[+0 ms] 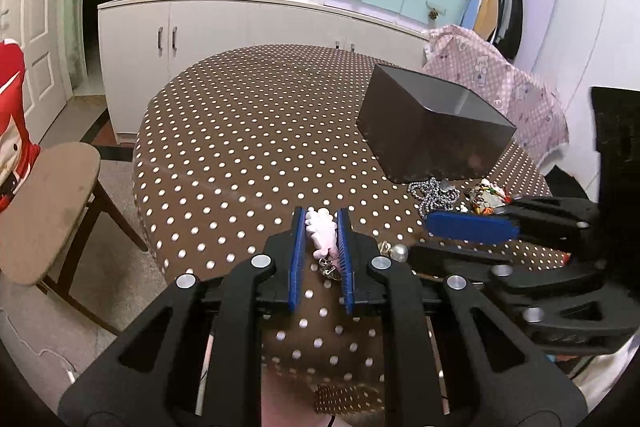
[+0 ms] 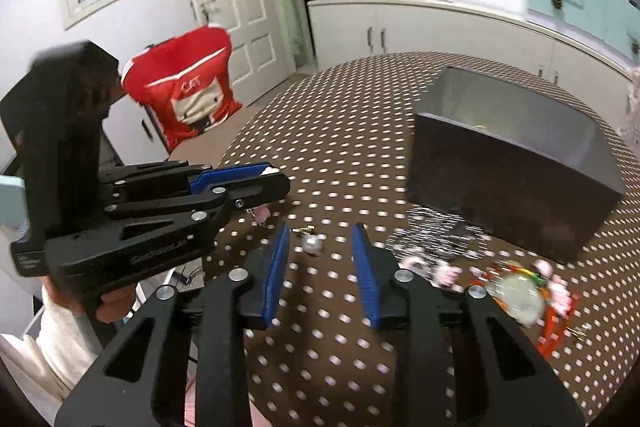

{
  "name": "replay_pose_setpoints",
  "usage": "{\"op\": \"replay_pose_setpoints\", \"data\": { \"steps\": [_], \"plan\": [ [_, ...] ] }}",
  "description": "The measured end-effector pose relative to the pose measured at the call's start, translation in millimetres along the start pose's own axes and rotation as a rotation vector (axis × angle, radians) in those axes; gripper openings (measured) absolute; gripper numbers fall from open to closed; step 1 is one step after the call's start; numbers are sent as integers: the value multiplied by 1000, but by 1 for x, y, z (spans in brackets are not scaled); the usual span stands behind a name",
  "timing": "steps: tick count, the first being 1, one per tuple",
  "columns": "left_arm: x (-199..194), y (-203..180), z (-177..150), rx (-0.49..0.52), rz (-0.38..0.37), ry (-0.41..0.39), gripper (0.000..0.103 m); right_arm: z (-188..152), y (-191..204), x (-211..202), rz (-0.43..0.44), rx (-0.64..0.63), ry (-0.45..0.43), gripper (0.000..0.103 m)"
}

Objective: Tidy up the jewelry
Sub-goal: 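Grasp a small silver bead charm with the right gripper while the left holds the pink charm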

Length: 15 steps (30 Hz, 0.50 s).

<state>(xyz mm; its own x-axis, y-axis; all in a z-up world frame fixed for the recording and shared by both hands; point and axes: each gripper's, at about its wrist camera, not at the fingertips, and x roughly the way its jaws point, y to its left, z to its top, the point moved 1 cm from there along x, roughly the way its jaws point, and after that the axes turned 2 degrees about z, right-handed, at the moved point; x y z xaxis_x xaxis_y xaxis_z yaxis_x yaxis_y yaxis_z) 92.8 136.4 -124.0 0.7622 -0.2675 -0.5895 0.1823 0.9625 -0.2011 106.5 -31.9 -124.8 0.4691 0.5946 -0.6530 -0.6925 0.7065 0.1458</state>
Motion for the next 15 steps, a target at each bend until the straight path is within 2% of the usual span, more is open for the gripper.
{"op": "replay_pose_setpoints", "data": {
  "steps": [3,4,9,15],
  "plan": [
    [-4,1,-3,-8,-10,-6,16,0,3,14,-23,-20,37,12],
    [-5,1,-4,-6,-12,-7,16,-1,4,13,-36,-31,26,10],
    [-3,-5,-3,1,-33,-11,16,1,0,2,-46,-4,6,9],
    [-2,-21,6,37,-82,-39,16,3,-17,-23,-101,26,-45,10]
  ]
}}
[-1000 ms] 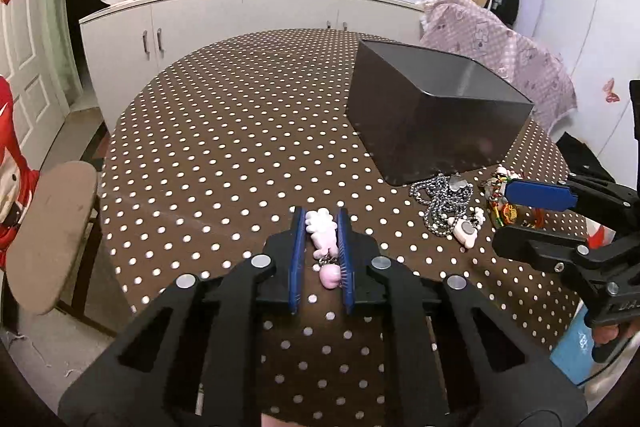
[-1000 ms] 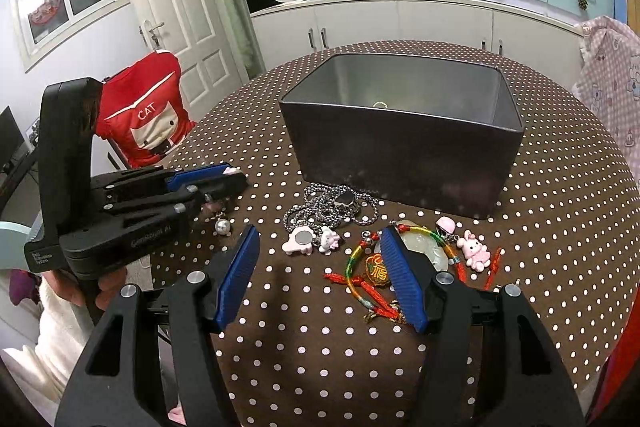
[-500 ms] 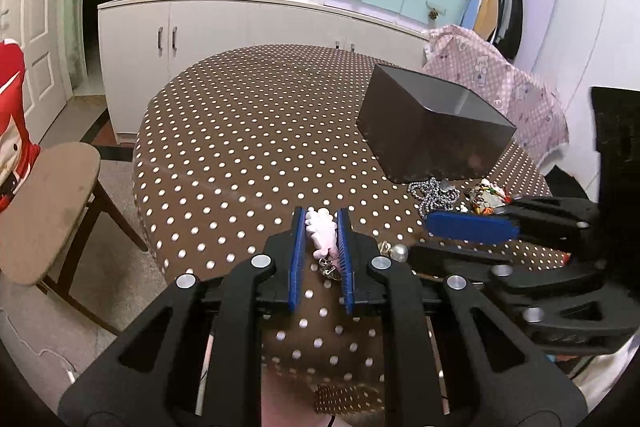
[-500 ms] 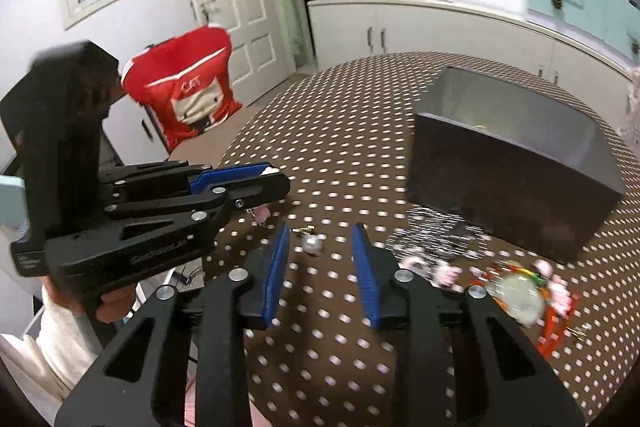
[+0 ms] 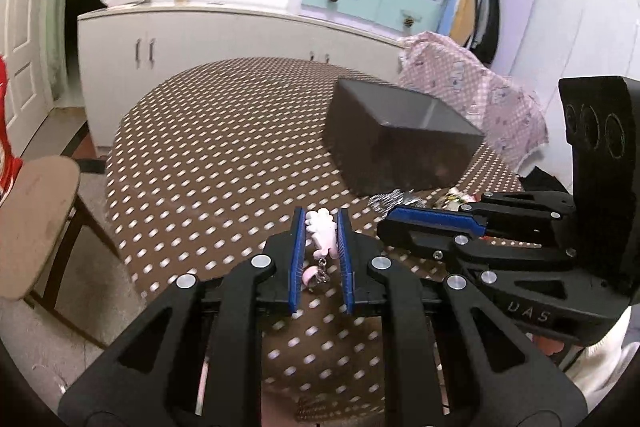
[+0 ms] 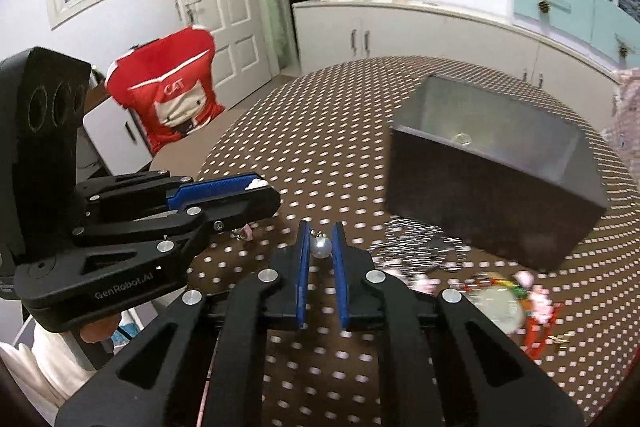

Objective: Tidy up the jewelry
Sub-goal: 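Grasp a small silver bead charm with the right gripper while the left holds the pink charm, then carry both charms over the grey box and open both grippers to drop them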

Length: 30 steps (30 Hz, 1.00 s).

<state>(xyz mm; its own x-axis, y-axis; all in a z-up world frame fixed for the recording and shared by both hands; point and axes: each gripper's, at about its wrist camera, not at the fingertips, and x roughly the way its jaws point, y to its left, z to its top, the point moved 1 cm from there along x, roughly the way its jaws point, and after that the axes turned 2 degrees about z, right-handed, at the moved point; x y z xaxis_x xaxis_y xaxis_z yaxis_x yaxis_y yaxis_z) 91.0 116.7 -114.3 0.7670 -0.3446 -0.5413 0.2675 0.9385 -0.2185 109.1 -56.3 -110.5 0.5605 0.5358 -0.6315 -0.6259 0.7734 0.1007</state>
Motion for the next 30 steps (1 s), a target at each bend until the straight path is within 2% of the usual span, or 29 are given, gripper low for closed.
{"op": "replay_pose_setpoints", "data": {
  "steps": [13,20,30],
  "plan": [
    [18,-54,35,91,-94,-40,16,6,-48,-42,-92,78,-110,10],
    [28,-72,57,120,-110,-70,16,20,-70,-50,-115,95,-151,10],
    [45,-82,72,129,-84,-77,17,35,-89,-43,-102,108,-159,11]
  ]
}}
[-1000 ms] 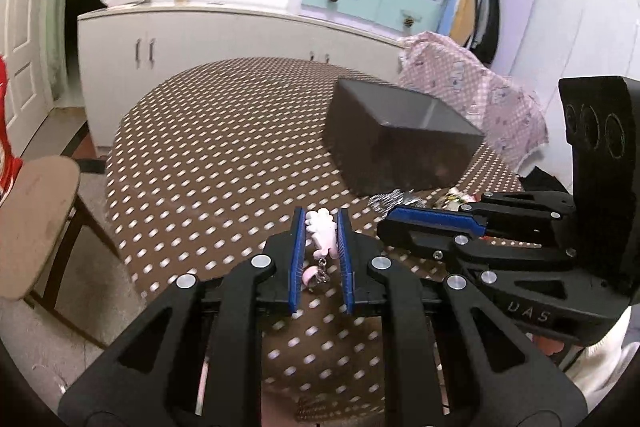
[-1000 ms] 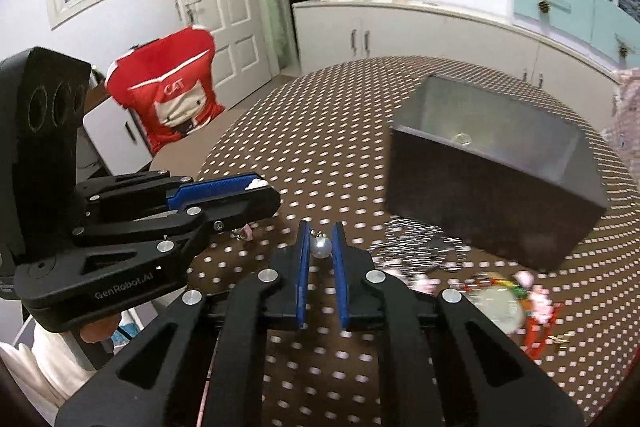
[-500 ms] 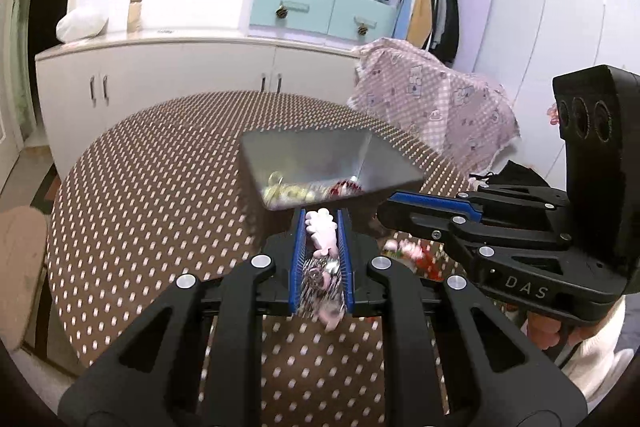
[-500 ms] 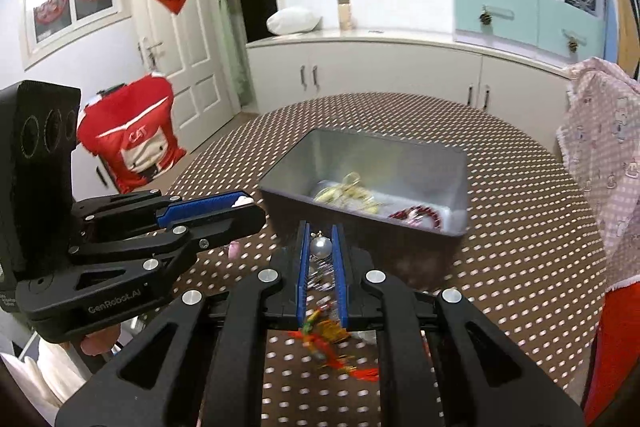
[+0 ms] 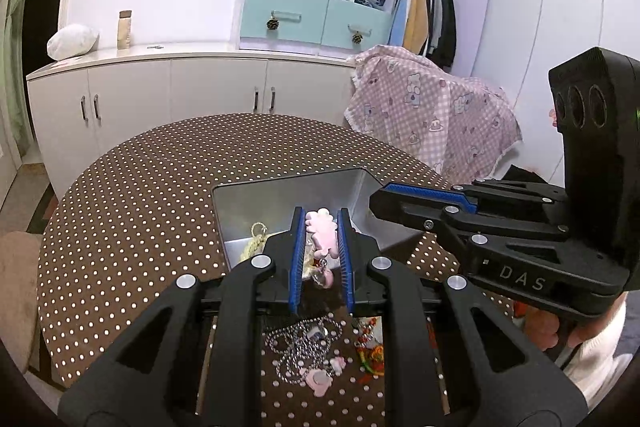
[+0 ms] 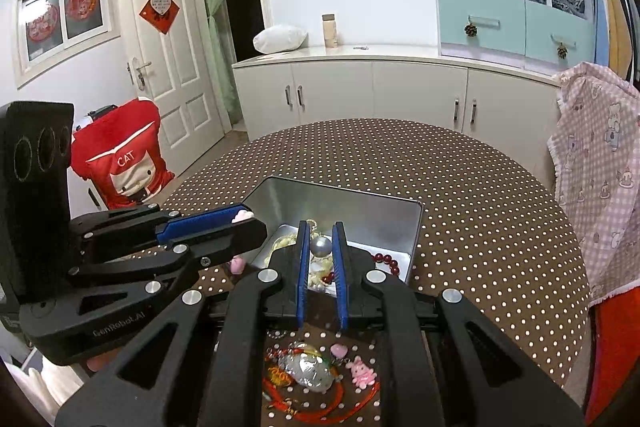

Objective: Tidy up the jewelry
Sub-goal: 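Carry both charms over the grey box and open both grippers to drop them, then withdraw both grippers from the box back toward the jewelry pile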

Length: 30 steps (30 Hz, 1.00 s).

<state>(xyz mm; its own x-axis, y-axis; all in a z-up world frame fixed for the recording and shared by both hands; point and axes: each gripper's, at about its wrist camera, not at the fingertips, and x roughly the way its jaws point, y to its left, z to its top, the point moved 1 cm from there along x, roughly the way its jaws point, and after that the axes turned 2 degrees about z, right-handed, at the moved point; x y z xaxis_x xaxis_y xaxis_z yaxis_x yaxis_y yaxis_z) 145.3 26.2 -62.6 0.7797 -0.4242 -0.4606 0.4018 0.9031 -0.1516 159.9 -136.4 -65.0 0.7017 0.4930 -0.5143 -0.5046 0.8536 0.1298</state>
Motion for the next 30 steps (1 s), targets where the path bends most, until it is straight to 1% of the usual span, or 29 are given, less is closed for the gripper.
{"op": "replay_pose_setpoints", "data": {
  "steps": [2,4,5,6,7,8,10,13,19,23,30],
  "plan": [
    [3,-1,1,11,43,-11,17,0,-3,2,-9,-1,8,19],
    [7,-1,1,14,59,9,20,-1,-6,1,-23,8,4,39],
    [8,0,1,7,62,17,33,-2,-8,0,-27,18,-2,42],
    [8,3,1,-3,79,18,47,-2,-11,-2,-30,30,-6,43],
    [8,6,1,-17,111,9,54,-3,-13,-3,-29,39,-8,44],
    [7,8,2,-28,113,2,60,-4,-15,-5,-34,48,-11,45],
    [3,11,2,-48,88,-6,60,-5,-18,-7,-47,56,-11,47],
    [0,10,1,-35,111,-17,60,-7,-22,-11,-51,75,-13,47],
    [-2,9,0,-32,131,-4,61,-8,-23,-16,-45,90,-12,47],
    [-8,10,-1,-36,135,-10,66,-10,-22,-20,-50,92,-15,48],
    [-17,10,-9,-41,169,-6,72,-18,-21,-25,-63,103,-7,53]
  ]
}}
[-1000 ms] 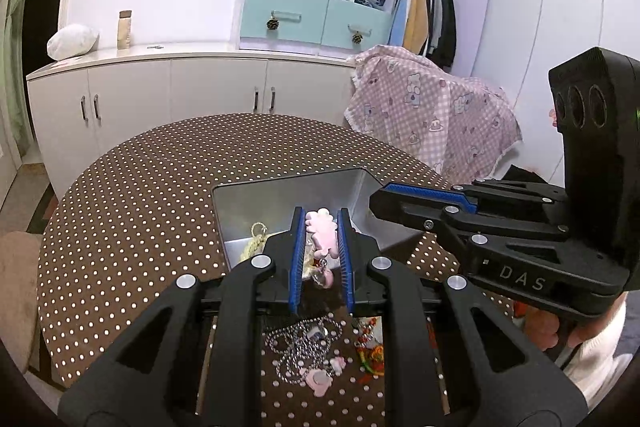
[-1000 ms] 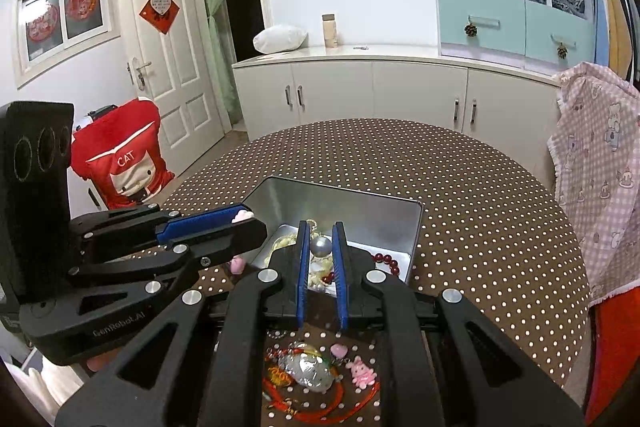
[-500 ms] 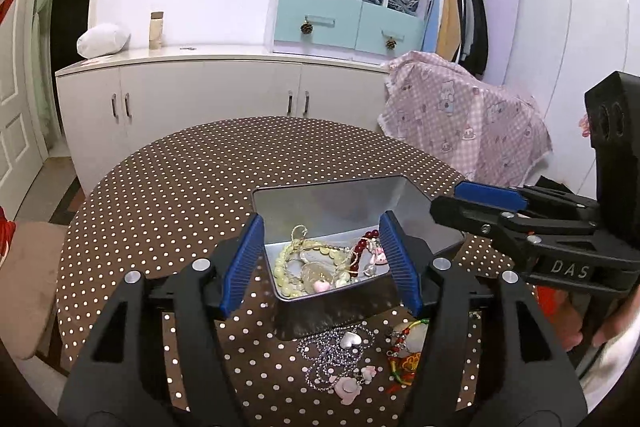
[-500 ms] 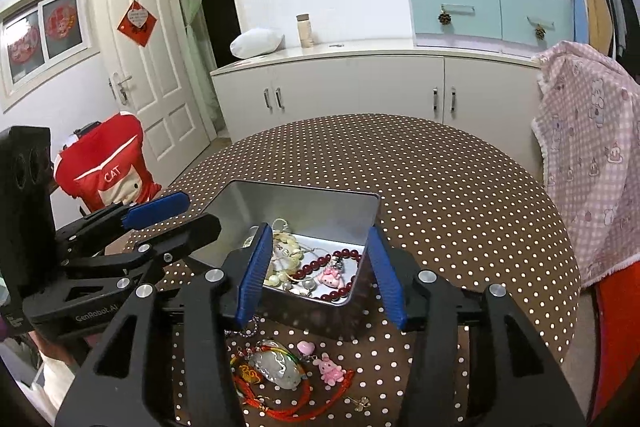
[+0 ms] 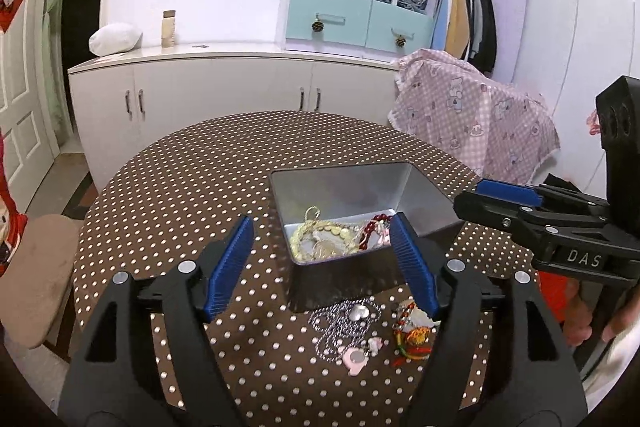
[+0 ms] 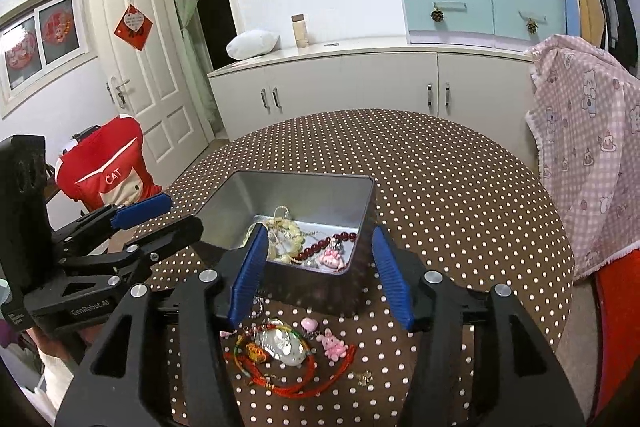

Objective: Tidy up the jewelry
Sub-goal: 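Withdraw both grippers from the box back toward the jewelry pile, then grasp the white charm on a chain with the left gripper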

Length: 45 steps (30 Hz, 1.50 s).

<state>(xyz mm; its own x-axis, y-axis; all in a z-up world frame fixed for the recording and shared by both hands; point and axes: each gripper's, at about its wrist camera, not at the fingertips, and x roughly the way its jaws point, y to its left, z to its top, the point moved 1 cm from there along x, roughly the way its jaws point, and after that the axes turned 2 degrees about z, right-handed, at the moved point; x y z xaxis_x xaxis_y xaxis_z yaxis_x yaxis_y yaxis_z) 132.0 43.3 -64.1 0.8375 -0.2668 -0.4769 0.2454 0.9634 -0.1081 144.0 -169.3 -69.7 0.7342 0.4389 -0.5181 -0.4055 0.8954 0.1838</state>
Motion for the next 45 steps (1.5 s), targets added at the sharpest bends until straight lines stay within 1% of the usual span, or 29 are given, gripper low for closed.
{"op": "replay_pose_setpoints", "data": {
  "steps": [3,5,9,12,13,16,25,27,28,30,31,33,35,38,40,41,42,45],
  "plan": [
    [-6,0,-7,11,26,-7,77,-6,-1,-2,-7,15,9,56],
    [-9,1,-11,11,38,-4,78,-11,-2,-3,-8,24,13,58],
    [-12,3,-20,3,50,16,82,-20,-2,-4,-10,41,27,63],
    [-13,1,-27,7,55,34,84,-26,-1,-4,-8,47,39,65],
    [-13,0,-31,12,52,46,84,-29,-1,-4,-10,48,42,68],
    [-13,-4,-40,8,39,73,84,-36,-1,-5,-17,48,53,70],
    [-8,-16,-60,-18,-44,153,83,-53,-5,-7,-13,71,85,71],
    [-7,-21,-63,-14,-51,164,72,-55,-6,-7,-13,73,88,71],
    [-6,-22,-63,-12,-55,167,69,-56,-6,-7,-13,73,89,71],
    [-3,-25,-63,-10,-61,180,54,-57,-7,-7,-13,76,92,71],
    [-1,-27,-64,-9,-56,188,50,-57,-8,-8,-12,78,92,71],
    [6,-28,-64,-10,-33,215,34,-58,-11,-8,-11,80,92,71],
    [12,-26,-65,-27,-6,238,34,-58,-13,-10,-12,80,90,71],
    [12,-25,-65,-35,5,239,31,-60,-17,-11,-12,88,89,71],
    [14,-24,-64,-36,18,245,26,-62,-20,-11,-15,97,90,71],
    [15,-24,-64,-35,32,247,20,-62,-22,-11,-15,101,91,71],
    [16,-23,-64,-34,45,248,17,-62,-23,-11,-14,104,92,71],
    [15,-24,-65,-30,41,240,17,-63,-23,-11,-11,105,92,71]
  ]
}}
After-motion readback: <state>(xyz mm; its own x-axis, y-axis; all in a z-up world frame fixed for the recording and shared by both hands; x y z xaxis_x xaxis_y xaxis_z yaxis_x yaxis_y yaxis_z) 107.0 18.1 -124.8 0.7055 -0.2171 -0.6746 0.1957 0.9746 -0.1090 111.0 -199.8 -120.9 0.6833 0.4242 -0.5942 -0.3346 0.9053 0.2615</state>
